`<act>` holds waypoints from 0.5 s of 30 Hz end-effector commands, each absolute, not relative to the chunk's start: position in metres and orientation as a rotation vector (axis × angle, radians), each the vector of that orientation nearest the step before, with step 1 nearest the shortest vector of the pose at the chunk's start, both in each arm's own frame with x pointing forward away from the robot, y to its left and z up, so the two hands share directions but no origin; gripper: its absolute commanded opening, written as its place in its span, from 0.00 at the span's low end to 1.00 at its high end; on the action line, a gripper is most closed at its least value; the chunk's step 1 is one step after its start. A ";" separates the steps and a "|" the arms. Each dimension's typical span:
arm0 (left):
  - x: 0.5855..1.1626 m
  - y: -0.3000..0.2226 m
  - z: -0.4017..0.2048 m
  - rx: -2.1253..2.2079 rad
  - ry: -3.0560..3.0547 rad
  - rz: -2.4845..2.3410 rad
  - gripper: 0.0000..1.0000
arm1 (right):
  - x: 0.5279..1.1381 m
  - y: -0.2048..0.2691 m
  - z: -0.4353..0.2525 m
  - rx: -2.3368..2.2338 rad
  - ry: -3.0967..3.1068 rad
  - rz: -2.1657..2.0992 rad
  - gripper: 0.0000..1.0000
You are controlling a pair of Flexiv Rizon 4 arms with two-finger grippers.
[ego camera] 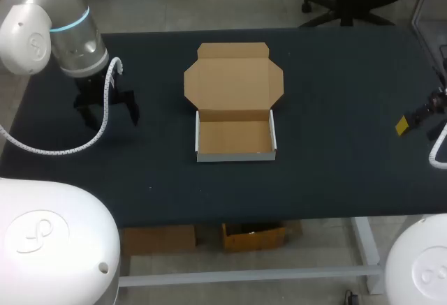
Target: Assemble the packaging by folding the flat box into shape, placing the metal phone stand inside, and closing the box properly
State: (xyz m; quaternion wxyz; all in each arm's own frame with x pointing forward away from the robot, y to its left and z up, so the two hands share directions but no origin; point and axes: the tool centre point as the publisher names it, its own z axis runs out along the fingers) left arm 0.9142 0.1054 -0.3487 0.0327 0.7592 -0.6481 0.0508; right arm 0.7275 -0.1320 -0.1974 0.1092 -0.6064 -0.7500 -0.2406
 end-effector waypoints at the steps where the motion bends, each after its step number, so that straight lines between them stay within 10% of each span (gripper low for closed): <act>1: 0.915 0.105 -0.348 2.338 -1.996 0.150 1.00 | 0.726 -0.133 -0.196 -1.781 -2.205 -0.707 1.00; 15: 0.944 0.125 -0.359 2.362 -1.983 0.175 1.00 | 0.726 -0.133 -0.196 -1.781 -2.205 -0.707 1.00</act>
